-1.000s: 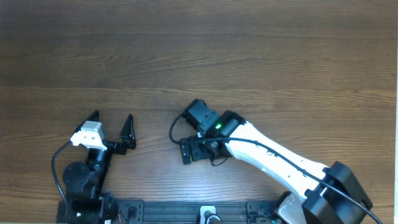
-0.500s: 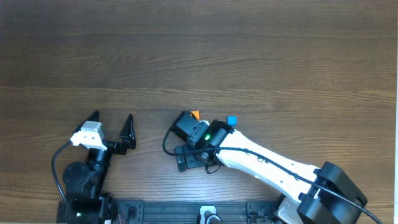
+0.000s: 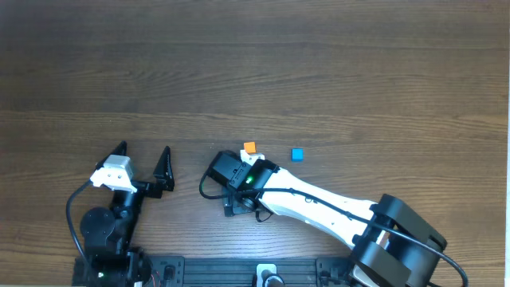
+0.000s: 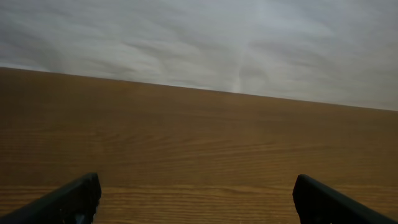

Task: Stack Cubes

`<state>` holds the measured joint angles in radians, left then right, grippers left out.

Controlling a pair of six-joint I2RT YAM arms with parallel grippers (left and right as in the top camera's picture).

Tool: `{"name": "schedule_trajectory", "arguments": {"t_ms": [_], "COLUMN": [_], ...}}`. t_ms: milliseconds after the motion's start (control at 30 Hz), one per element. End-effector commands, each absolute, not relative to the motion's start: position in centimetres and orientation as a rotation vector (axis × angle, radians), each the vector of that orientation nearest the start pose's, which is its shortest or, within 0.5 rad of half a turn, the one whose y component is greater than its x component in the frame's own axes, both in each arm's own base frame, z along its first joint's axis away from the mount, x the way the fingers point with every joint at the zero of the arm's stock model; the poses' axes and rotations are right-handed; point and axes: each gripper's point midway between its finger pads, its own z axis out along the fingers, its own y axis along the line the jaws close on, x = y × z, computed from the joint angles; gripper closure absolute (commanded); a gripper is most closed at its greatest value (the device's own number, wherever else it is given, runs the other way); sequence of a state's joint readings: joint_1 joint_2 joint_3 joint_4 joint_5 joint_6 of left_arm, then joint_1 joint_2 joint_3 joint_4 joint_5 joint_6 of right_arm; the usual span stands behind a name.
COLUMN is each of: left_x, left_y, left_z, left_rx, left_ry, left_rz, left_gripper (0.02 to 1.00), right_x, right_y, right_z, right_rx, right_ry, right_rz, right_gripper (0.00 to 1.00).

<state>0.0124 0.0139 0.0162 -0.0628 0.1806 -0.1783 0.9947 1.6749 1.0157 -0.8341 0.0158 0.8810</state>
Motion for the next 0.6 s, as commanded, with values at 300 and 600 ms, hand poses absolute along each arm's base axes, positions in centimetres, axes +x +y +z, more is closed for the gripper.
{"name": "schedule_trajectory", "arguments": {"t_ms": [300, 600], "left_x": [24.4, 24.4], "left_y": [-3.1, -3.1], "left_z": [16.1, 16.1], "left_rx": [0.006, 0.006], "left_ry": [1.636, 1.636], "left_rz": [-0.275, -0.275], "left_gripper": [0.023, 0.018], "right_x": [17.1, 16.8], "right_y": [25.2, 25.4], "right_z": [2.0, 1.0], "right_rx": [-0.002, -0.017], "right_ry": [3.039, 3.050], "right_rz": [0.029, 0.003], "right_gripper": [0.062, 0.086]}}
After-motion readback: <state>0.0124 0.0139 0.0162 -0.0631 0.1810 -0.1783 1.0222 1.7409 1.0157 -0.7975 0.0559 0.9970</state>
